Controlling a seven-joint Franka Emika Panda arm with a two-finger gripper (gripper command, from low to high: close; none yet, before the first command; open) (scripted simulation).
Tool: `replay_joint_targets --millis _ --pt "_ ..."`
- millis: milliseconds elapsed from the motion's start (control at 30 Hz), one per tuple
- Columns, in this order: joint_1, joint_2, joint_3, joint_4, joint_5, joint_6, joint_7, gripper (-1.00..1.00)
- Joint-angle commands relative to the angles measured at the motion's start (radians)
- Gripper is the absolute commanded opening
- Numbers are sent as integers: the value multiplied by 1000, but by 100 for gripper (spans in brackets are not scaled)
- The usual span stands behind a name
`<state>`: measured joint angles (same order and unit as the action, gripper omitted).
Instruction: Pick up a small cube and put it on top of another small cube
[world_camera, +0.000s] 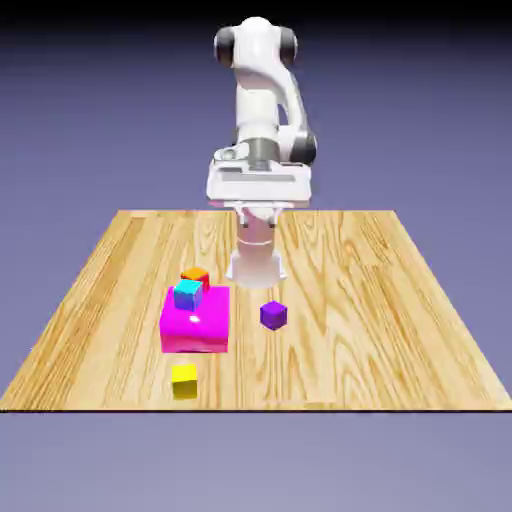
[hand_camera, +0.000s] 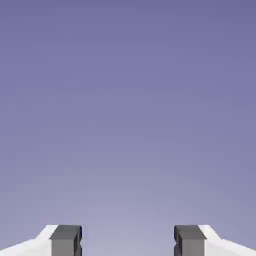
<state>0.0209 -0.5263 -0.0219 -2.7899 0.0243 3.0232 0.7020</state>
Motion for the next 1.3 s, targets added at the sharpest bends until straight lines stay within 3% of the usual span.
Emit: replay_joint_targets --millis 0,767,1033,1067,1267 --pt "7 36 -18 17 20 -11 -32 0" --pt "176 870 -436 400 484 -275 -777 0" --pt "34 1061 -257 478 657 -160 -915 0" --pt "34 1061 -257 478 657 -160 -915 -100" --pt "171 880 -430 405 493 -272 -785 -100"
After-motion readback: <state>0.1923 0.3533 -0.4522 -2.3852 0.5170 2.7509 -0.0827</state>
